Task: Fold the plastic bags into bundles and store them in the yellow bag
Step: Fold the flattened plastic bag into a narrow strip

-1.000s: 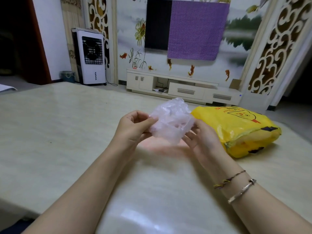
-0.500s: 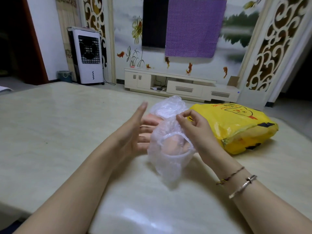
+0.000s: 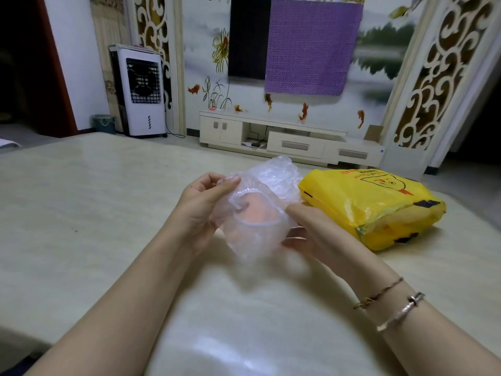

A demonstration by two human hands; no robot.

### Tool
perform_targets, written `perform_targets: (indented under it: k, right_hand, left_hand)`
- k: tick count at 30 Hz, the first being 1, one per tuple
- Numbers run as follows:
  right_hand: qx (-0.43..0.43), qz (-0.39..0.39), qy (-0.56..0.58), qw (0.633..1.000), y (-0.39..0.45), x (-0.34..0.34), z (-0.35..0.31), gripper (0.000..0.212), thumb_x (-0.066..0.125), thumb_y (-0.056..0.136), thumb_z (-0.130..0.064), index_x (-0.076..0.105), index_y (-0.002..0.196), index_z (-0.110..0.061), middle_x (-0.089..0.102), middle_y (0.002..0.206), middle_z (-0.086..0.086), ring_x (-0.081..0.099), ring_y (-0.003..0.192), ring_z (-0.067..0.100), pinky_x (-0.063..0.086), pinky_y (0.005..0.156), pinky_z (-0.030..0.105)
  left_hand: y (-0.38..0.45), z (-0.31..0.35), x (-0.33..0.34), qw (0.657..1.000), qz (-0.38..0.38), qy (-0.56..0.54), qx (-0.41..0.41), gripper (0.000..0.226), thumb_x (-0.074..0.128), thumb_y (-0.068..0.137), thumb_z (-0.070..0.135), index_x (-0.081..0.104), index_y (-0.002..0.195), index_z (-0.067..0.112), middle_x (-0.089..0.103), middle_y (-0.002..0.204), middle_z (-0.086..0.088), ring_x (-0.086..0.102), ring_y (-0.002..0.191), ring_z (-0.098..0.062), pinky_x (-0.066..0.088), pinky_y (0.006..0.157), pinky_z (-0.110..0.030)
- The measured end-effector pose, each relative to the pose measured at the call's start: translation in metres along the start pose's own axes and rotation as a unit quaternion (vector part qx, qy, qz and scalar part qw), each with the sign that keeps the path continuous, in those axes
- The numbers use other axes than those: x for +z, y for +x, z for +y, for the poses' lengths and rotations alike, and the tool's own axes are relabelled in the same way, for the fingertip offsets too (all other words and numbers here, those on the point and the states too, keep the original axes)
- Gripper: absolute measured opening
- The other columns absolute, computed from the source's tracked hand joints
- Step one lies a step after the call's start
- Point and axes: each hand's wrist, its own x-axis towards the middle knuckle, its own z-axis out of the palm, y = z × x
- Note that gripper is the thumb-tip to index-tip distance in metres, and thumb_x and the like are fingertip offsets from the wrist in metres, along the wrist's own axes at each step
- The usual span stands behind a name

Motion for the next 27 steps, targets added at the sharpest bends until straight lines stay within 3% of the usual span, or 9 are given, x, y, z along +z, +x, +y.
perform_targets:
  k: [3,7,11,15,18,20,23,25,27]
  right_hand:
    - [0.012,0.043,0.067,0.997,0.003,0.001,0.000,0.018,0.049,0.094,-0.003,0.059,0.101,0.009,0.066,0.087,0.022,0.066,0.072,0.030,0.059,0.069,0.038]
    - [-0.023,0.155,0.050,0.986,0.014,-0.004,0.006,0.018,0.054,0.097,-0.014,0.061,0.090,0.002,0.057,0.076,0.015,0.060,0.061,0.020,0.055,0.055,0.030]
    - [-0.076,0.208,-0.058,0.973,0.025,-0.014,0.015,0.024,0.056,0.096,-0.013,0.070,0.082,0.000,0.063,0.075,0.014,0.059,0.068,0.021,0.049,0.059,0.031]
    - [-0.105,0.229,-0.267,0.930,0.036,-0.029,0.024,0.023,0.055,0.094,-0.016,0.070,0.080,-0.005,0.060,0.073,0.008,0.053,0.073,0.018,0.036,0.062,0.027]
    - [-0.090,0.237,-0.374,0.892,0.038,-0.036,0.028,0.021,0.056,0.094,-0.027,0.065,0.101,-0.009,0.059,0.088,0.001,0.055,0.086,0.019,0.035,0.069,0.027]
    - [-0.077,0.226,-0.431,0.870,0.031,-0.036,0.027,0.031,0.052,0.095,-0.036,0.055,0.113,-0.010,0.059,0.095,0.004,0.057,0.090,0.025,0.040,0.069,0.032]
    - [-0.114,0.201,-0.558,0.797,0.020,-0.034,0.024,0.038,0.049,0.095,-0.034,0.045,0.125,-0.010,0.052,0.116,0.010,0.050,0.108,0.032,0.042,0.083,0.039]
    - [-0.192,0.149,-0.569,0.785,0.014,-0.034,0.021,0.037,0.054,0.092,-0.027,0.047,0.126,-0.014,0.048,0.121,0.006,0.044,0.113,0.027,0.038,0.092,0.037]
    - [-0.236,0.065,-0.522,0.817,0.010,-0.035,0.015,0.028,0.058,0.089,-0.021,0.055,0.117,-0.020,0.052,0.116,-0.001,0.048,0.109,0.017,0.038,0.088,0.021]
  left_hand:
    - [0.003,-0.004,-0.004,0.992,0.066,0.103,0.041,0.021,0.065,0.090,0.012,0.051,0.074,0.015,0.053,0.081,-0.003,0.060,0.072,-0.021,0.054,0.051,-0.024]
    - [0.008,-0.015,-0.010,0.894,0.148,0.405,0.119,0.015,0.058,0.095,0.026,0.048,0.090,0.016,0.053,0.075,0.001,0.049,0.061,-0.016,0.036,0.047,-0.024]
    - [0.008,-0.018,-0.011,0.884,0.158,0.427,0.110,0.017,0.059,0.093,0.024,0.044,0.093,0.016,0.052,0.076,-0.002,0.051,0.044,-0.010,0.034,0.037,-0.017]
    - [0.008,-0.016,-0.016,0.865,0.174,0.467,0.064,0.024,0.061,0.090,0.029,0.043,0.097,0.015,0.058,0.079,-0.006,0.053,0.049,-0.017,0.044,0.053,-0.029]
    - [0.004,-0.016,-0.021,0.831,0.153,0.534,0.012,0.026,0.059,0.090,0.028,0.040,0.100,0.014,0.060,0.077,-0.006,0.058,0.057,-0.021,0.045,0.057,-0.030]
    - [0.000,-0.017,-0.024,0.777,0.133,0.616,0.000,0.028,0.057,0.089,0.030,0.038,0.102,0.014,0.062,0.084,-0.007,0.061,0.067,-0.027,0.046,0.061,-0.033]
    - [-0.006,-0.020,-0.024,0.693,0.114,0.706,0.088,0.022,0.054,0.092,0.029,0.042,0.106,0.016,0.056,0.105,-0.002,0.055,0.094,-0.027,0.046,0.075,-0.038]
    - [-0.006,-0.019,-0.020,0.708,0.048,0.675,0.200,0.015,0.054,0.092,0.019,0.053,0.107,0.019,0.051,0.111,0.001,0.046,0.104,-0.023,0.042,0.086,-0.038]
    - [-0.007,-0.020,-0.017,0.728,-0.060,0.634,0.254,0.015,0.056,0.092,0.012,0.062,0.103,0.019,0.054,0.106,0.004,0.048,0.099,-0.017,0.040,0.087,-0.030]
